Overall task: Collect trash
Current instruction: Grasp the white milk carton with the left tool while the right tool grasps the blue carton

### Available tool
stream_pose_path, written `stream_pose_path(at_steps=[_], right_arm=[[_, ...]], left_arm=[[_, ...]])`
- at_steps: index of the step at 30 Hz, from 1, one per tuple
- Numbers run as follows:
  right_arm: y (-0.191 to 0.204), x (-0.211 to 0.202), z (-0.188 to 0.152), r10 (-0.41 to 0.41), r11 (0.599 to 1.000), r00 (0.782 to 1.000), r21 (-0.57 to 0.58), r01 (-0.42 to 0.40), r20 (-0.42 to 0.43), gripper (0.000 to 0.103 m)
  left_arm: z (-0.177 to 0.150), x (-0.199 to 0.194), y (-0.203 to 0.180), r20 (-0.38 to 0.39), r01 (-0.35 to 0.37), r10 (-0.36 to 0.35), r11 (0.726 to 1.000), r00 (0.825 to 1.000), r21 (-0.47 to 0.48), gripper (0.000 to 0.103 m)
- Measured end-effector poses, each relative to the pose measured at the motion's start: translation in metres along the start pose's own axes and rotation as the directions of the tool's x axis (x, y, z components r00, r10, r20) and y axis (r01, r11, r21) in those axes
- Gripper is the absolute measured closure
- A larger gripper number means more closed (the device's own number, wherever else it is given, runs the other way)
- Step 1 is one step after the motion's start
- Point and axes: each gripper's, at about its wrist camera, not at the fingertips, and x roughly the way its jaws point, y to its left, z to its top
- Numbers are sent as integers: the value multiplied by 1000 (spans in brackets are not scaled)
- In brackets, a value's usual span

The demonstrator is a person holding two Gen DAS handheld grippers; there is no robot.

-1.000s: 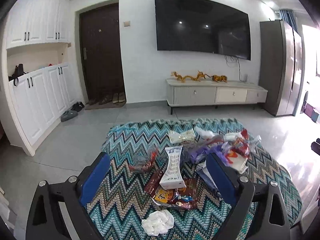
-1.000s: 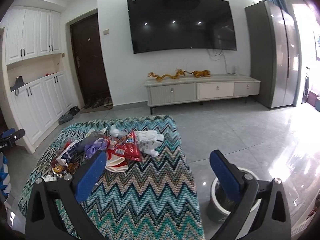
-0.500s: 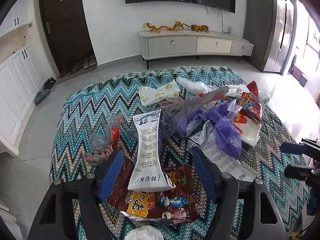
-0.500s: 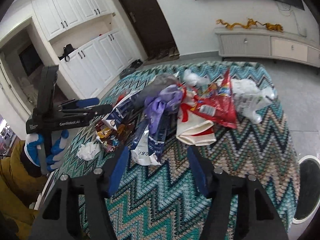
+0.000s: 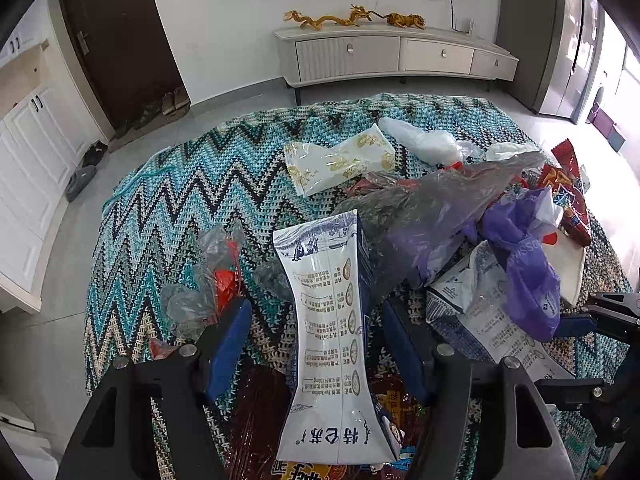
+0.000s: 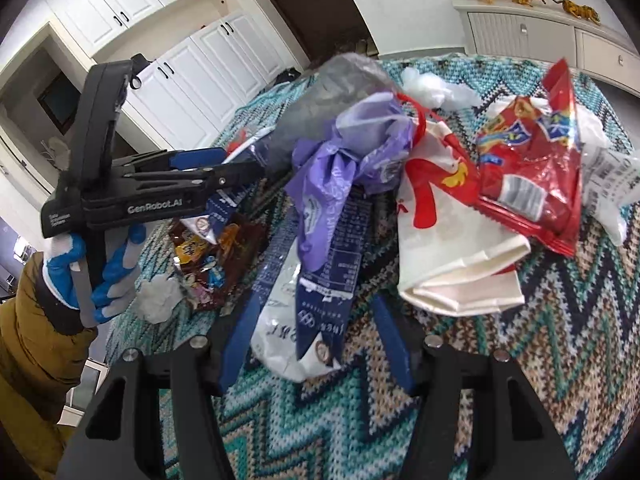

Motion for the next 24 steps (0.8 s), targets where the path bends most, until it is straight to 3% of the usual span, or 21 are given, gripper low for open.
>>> stream_pose_path(at_steps=[4,8,11,19,24], right_arm=[[0,8,4,12,1000,1000,9,-12,-2,46],[7,14,4,17,1000,1000,-3,-17,-7,46],[12,15,4,36,999,999,-12,-36,-7,56],[32,21,4,58,997,998,-46,-59,-29,55],[31,29,10,137,990,990,-20,-138,-22,55]], left_arm=[[-3,8,2,-17,16,-16,1000,1000,-12,42],[-4,12,-1,-28,33,-33,999,999,-10,60],[-5,13,-1,-27,43,-44,999,999,-20,69],[-9,8,9,11,78,-77,994,997,-74,70],[-11,2,22,52,116,-111,987,992,-111,70]])
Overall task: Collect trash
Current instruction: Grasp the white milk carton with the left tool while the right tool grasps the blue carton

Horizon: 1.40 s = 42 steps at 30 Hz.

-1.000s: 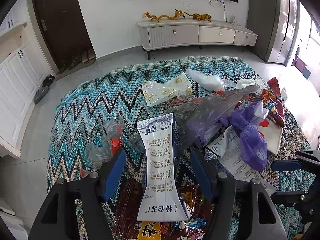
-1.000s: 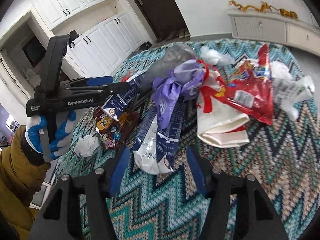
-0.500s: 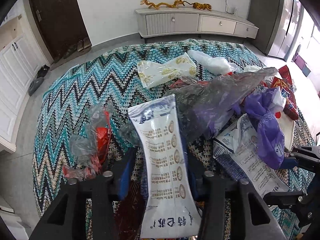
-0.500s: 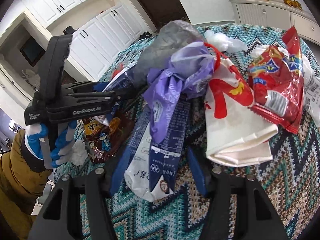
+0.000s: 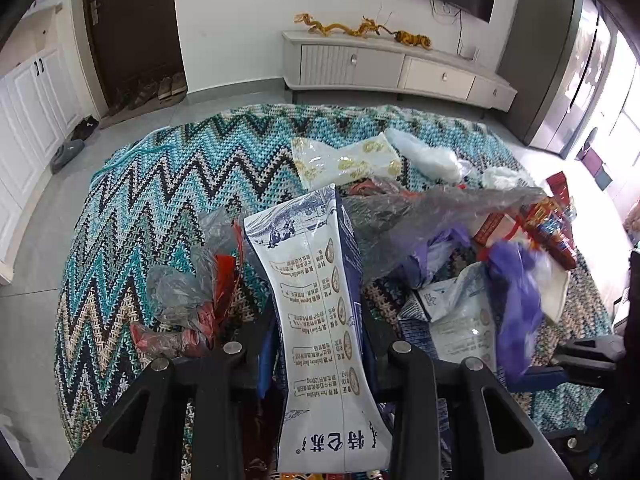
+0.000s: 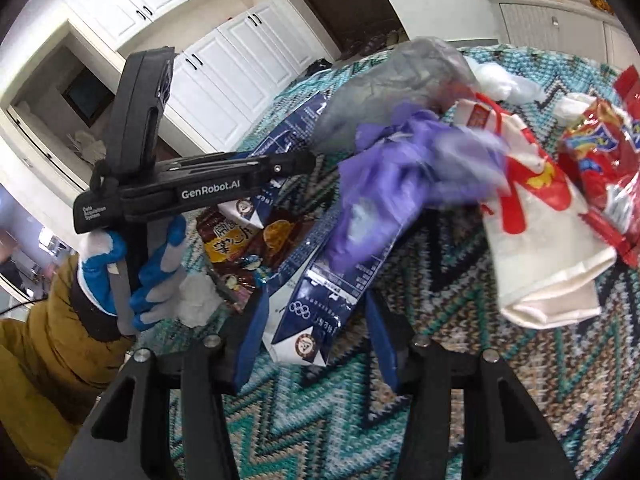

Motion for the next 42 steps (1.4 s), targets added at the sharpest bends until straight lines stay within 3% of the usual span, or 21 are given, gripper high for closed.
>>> stream_pose_path(at_steps=[7,14,23,26,32,42], right_arm=[[5,0,10,76,997,996,9,-76,44,55],[18,21,24,32,999,999,0,-32,-6,55],[13,48,47,13,995,998,98,-6,-64,55],[13,53,50,59,990,994,133,-47,-88,65],[18,41,32,125,985,986,130,-109,-114,73],[38,2,1,113,992,990,68,-107,-89,76]], left_arm=[[-7,-11,4,45,47,-45,998,998,-41,70],[-10,-20,13,80,80,-74,994,994,-73,70],[-9,-38,19,133,101,-89,991,987,-91,70],[-11,-48,21,145,97,-82,991,986,-94,70],[-19,-80,21,191,80,-62,993,980,-88,70],[-41,-128,15,243,90,-66,992,968,-88,70]])
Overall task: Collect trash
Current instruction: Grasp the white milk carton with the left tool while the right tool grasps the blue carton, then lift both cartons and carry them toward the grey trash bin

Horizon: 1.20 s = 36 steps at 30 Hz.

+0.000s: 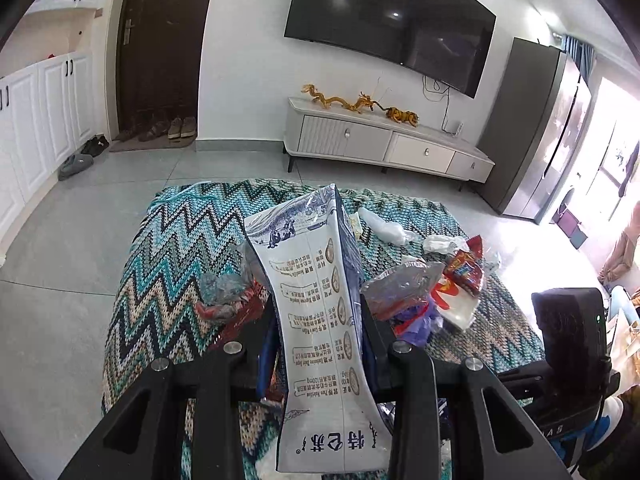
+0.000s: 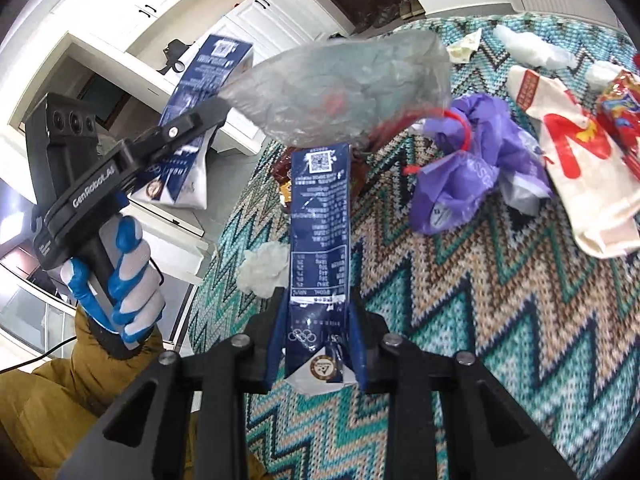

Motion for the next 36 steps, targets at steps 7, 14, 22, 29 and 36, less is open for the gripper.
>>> stream_pose_path(at_steps=[7,14,22,29,36], right_arm=[[3,-36,-25,-71,997,997,-14,72,30,76],[-27,-77,-61,-165,986,985,50,162,54,76],[-43,-110,-84,-190,977,971,122,173,147,76],[-57,-127,-105,-224,967,961,157,199,162,76],[-56,-123,-107,-239,966,960,141,219,148,76]], left_arm=[[-21,-13,-7,-44,55,-55,998,998,9,70],[-68,-3,-28,-136,189,-193,981,972,-42,70],[-86,7,-22,-132,295,-321,937,938,-186,70],[-87,13,-14,-119,283,-319,927,940,-246,55],[-102,19,-31,-174,214,-245,961,954,-177,54]])
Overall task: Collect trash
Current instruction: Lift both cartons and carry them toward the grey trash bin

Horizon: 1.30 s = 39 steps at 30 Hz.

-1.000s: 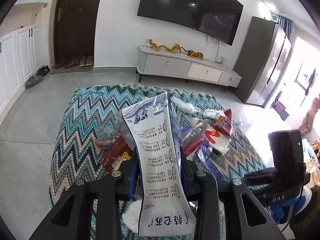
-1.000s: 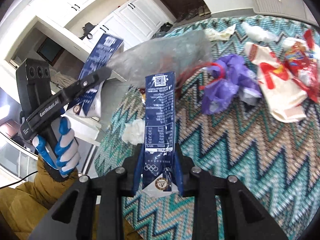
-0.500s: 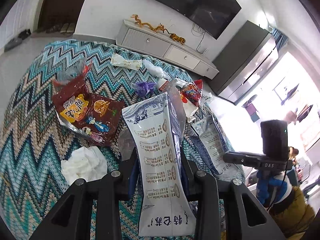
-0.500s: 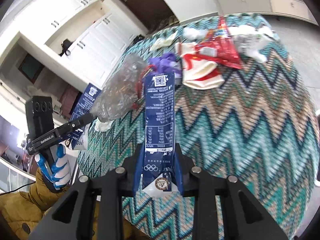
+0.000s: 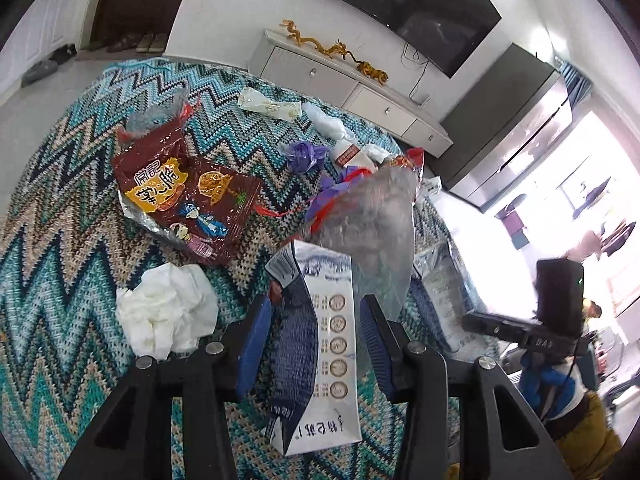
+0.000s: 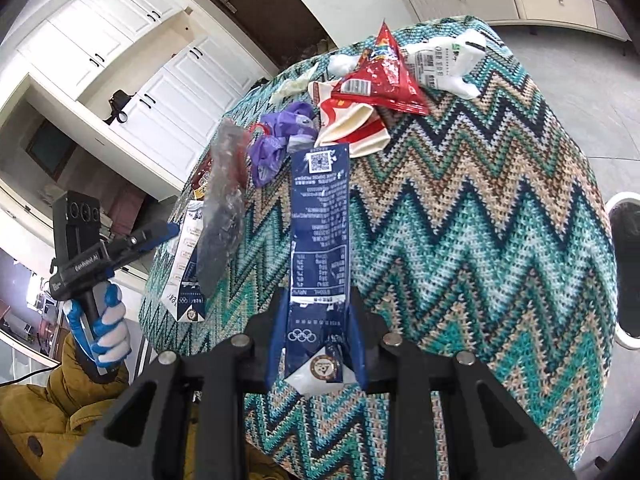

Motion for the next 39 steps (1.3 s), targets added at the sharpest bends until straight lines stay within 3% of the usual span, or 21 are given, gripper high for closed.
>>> stream_pose_path(at_steps=[1,3,8,10,12,14,17,23,32,36,39], right_arm=[[2,1,1,-1,1000,1000,-7,1,-2,76],[2,2,2,0,1000,1000,-12,0,-4,76],[-3,7,3,12,1000,1000,-12,-12,-10,76],[-4,9,3,16,1000,1000,-13,-16,-13,76],[-5,10,6,17,1000,1000,-14,-17,-16,76],[-4,11,10,15,1000,1000,-18,-15,-16,75],[-4,15,12,10,1000,1000,-15,-10,-15,75],[-8,19,13,29,1000,1000,5,-29,-9,75],[-10,-4,4,96,995,992,13,-98,79,76],[-20,-31,4,117,992,980,20,-122,158,76],[-34,-53,4,114,992,968,36,-125,224,76]], left_arm=[[-2,-3,-3,3,-9,9,1000,1000,16,50],[-8,-9,-11,17,-42,41,998,999,57,23],[-23,-7,-32,3,-137,138,978,990,159,23],[-26,-2,-37,-1,-175,178,967,984,184,25],[-23,8,-37,-24,-191,199,965,980,180,43],[-19,14,-32,-44,-190,200,968,979,166,52],[-20,26,-27,-77,-220,234,962,969,164,58],[-22,26,-23,-61,-199,210,969,976,147,59],[-13,-28,-20,61,-162,158,985,986,66,59],[10,-52,-41,119,-150,138,985,983,91,59],[30,-47,-75,118,-121,104,981,988,149,59]])
